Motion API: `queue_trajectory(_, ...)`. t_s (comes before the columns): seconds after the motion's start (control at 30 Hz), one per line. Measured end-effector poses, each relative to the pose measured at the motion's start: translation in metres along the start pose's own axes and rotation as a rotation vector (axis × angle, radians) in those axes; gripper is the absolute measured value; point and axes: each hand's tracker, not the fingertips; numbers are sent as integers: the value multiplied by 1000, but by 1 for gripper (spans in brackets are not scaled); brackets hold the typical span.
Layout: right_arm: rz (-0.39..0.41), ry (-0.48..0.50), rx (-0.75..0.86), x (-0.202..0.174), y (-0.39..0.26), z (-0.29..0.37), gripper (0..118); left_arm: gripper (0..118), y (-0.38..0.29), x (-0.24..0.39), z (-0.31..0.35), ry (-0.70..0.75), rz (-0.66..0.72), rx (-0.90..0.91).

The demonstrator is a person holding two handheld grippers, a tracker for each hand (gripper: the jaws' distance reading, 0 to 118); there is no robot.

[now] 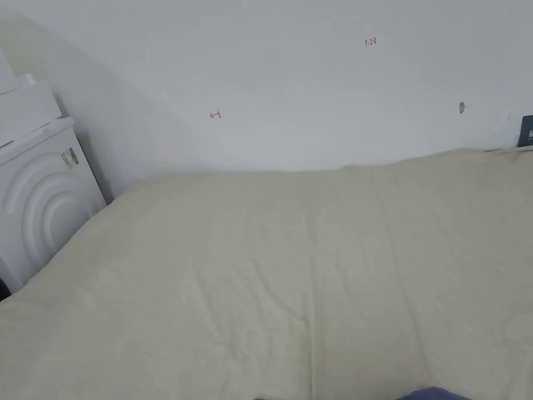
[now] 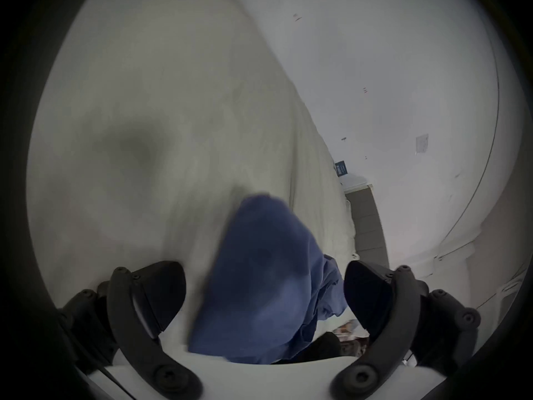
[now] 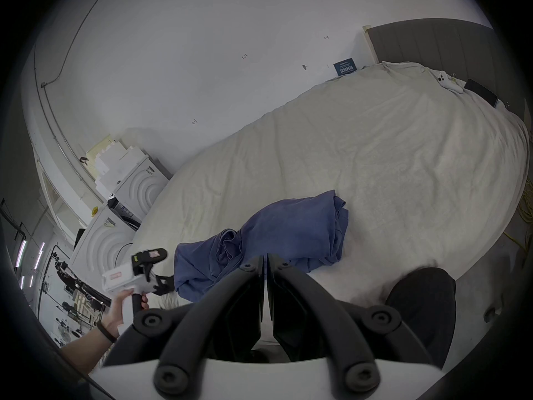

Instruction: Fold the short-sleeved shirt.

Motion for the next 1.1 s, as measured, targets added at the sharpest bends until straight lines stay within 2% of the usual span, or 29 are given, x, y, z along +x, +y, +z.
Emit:
queue_trajectory(0.03, -2, -2, -1, 0, 0, 1, 2, 110, 0, -3, -1, -41, -34, 51)
queue_trajectory(0.07, -1, -2, -1, -1, 0, 2, 3, 99, 0, 0, -5, -93, -30, 23)
queue_trajectory(0.1, 0, -4, 2, -1, 0, 3, 2, 71, 0, -2, -13, -120, 24, -16)
queue_trajectory(0.13, 1, -6, 2, -1, 1, 3, 2, 36, 0, -6, -19, -108, 89, -16)
queue_trajectory(0.17, 4, -6, 0, -1, 2, 3, 2, 19, -9, 3, -21, -54, 127, 2)
queue_trajectory(0.2, 9, -9, -1, -2, 2, 3, 2, 19, -12, 3, -23, -8, 125, 24)
queue_trajectory(0.27, 11, -14, 5, -2, 2, 4, 2, 19, -11, 0, -19, -64, 123, 14)
queue_trajectory(0.33, 8, -9, 1, -2, 2, 4, 2, 18, 0, -10, -9, -54, 93, 27)
queue_trajectory(0.43, 0, -6, -3, 0, 1, 0, 2, 17, 8, -6, 25, -90, 106, 116)
queue_trajectory(0.47, -2, -5, -6, 1, 1, -2, 2, 17, 12, -1, 38, -87, 97, 90)
queue_trajectory(0.57, -3, 14, -10, 3, 0, -6, 3, 17, 28, 38, 77, 131, -243, 105)
queue_trajectory(0.63, -6, 19, -13, 5, -3, -11, 2, 17, 29, 68, 93, 225, -327, 123)
queue_trajectory(0.67, -10, 22, -11, 6, -4, -13, 2, 17, 28, 83, 97, 210, -341, 122)
queue_trajectory(0.7, -21, 27, -11, 7, -4, -15, 2, 17, 34, 77, 92, 194, -353, 141)
queue_trajectory(0.83, -51, 42, -6, 9, -7, -12, 2, 17, -1, 128, 49, 194, -487, 152)
queue_trajectory(0.93, -44, 25, 0, 12, -8, -4, 2, 17, -38, 157, -14, 266, -571, 87)
queue_trajectory(1.0, -59, 16, 12, 17, -9, 2, 2, 17, -68, 162, -64, 299, -674, 52)
queue_trajectory(1.1, -64, -15, 30, 25, -9, 12, 2, 18, -100, 159, -118, 353, -664, -90)
